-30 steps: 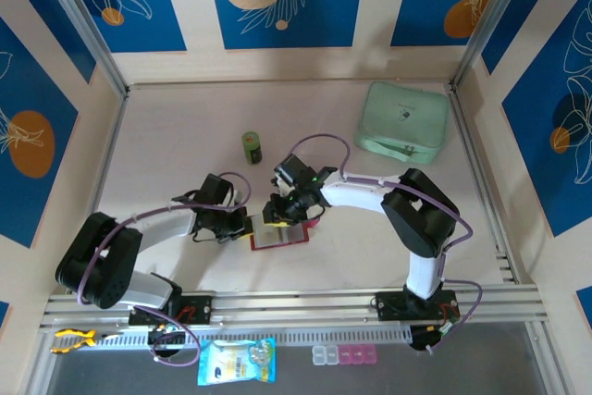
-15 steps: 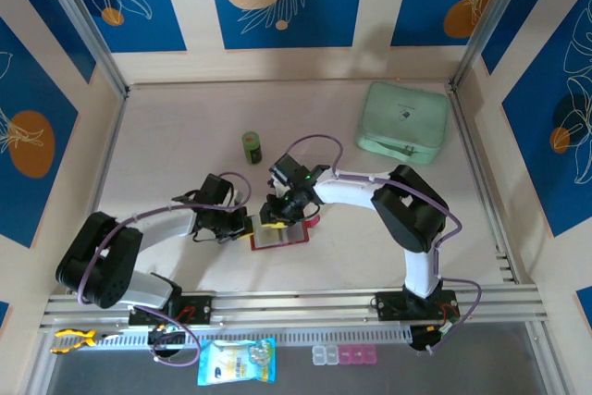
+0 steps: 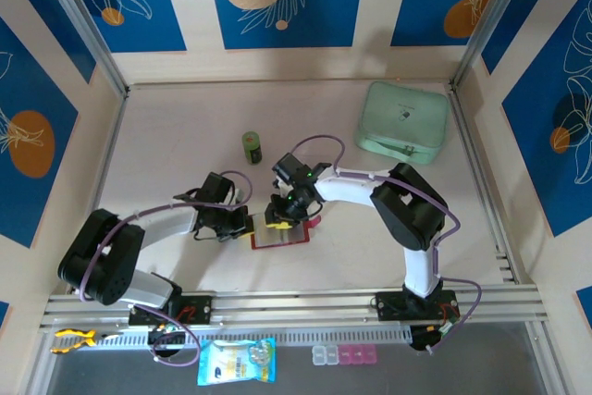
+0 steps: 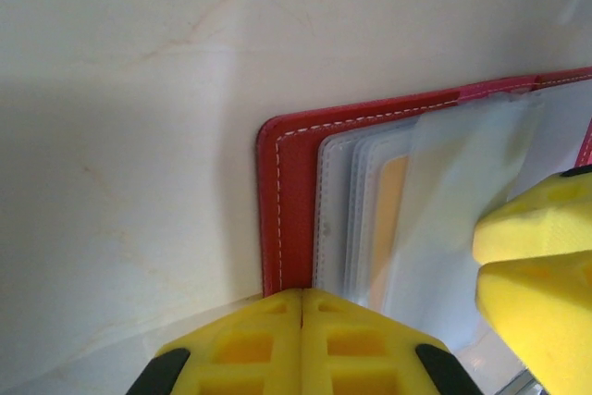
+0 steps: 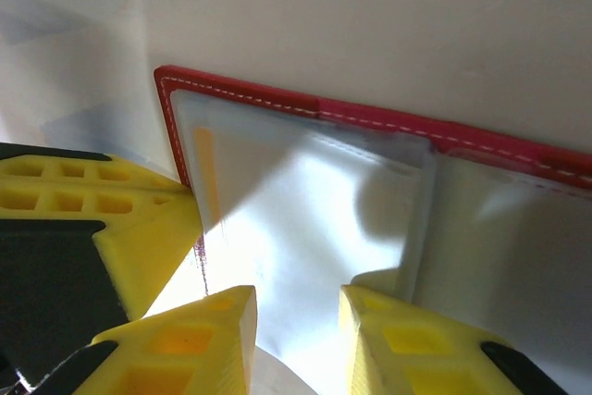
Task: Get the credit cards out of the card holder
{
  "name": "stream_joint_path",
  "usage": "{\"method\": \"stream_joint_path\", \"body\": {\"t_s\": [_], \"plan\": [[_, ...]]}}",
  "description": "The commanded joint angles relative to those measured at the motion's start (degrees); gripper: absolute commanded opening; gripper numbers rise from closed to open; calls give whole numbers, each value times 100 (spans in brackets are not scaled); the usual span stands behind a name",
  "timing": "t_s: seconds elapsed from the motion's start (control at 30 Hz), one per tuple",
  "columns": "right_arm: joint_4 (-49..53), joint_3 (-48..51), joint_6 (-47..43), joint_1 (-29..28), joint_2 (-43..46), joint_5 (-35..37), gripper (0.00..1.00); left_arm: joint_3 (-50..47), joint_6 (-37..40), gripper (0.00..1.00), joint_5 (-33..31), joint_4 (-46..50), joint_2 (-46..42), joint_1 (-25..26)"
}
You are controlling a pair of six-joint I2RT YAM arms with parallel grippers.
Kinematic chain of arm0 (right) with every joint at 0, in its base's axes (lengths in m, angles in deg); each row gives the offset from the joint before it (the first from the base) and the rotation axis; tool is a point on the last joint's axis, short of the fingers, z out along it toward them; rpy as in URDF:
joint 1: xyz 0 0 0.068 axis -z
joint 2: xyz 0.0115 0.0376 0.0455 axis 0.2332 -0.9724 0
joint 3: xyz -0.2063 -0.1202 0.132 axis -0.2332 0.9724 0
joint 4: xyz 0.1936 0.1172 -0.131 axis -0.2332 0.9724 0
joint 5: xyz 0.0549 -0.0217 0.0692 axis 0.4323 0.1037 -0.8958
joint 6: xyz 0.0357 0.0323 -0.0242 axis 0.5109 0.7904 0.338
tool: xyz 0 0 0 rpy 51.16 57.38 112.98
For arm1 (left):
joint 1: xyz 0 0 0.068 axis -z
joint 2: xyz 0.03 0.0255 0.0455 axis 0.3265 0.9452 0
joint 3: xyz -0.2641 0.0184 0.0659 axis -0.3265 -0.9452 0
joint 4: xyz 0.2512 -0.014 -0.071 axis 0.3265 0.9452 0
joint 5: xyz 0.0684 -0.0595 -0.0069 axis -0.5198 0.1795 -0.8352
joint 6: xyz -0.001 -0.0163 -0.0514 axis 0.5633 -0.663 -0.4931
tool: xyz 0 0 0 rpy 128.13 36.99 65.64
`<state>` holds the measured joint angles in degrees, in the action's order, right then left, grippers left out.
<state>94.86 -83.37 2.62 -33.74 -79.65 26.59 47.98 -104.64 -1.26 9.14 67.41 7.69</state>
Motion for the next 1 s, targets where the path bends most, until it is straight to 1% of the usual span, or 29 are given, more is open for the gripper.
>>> {"method": "stream_joint_path", "body": {"t_s": [0.0,0.43,0.57,0.77,0.97], "plan": [[183,137,-42,80,231,31,30,58,137,2,-243,157,149,23],[93,283,-75,143,198,-33,30,217,192,2,-278,322,71,15],[50,332,-76,162,221,-42,30,269,104,3,-291,340,-99,18],[14,371,-80,161,233,-61,29,229,-235,9,-125,86,-479,33],[5,397,-76,169,234,-62,29,256,-554,23,55,-252,-521,198]]}}
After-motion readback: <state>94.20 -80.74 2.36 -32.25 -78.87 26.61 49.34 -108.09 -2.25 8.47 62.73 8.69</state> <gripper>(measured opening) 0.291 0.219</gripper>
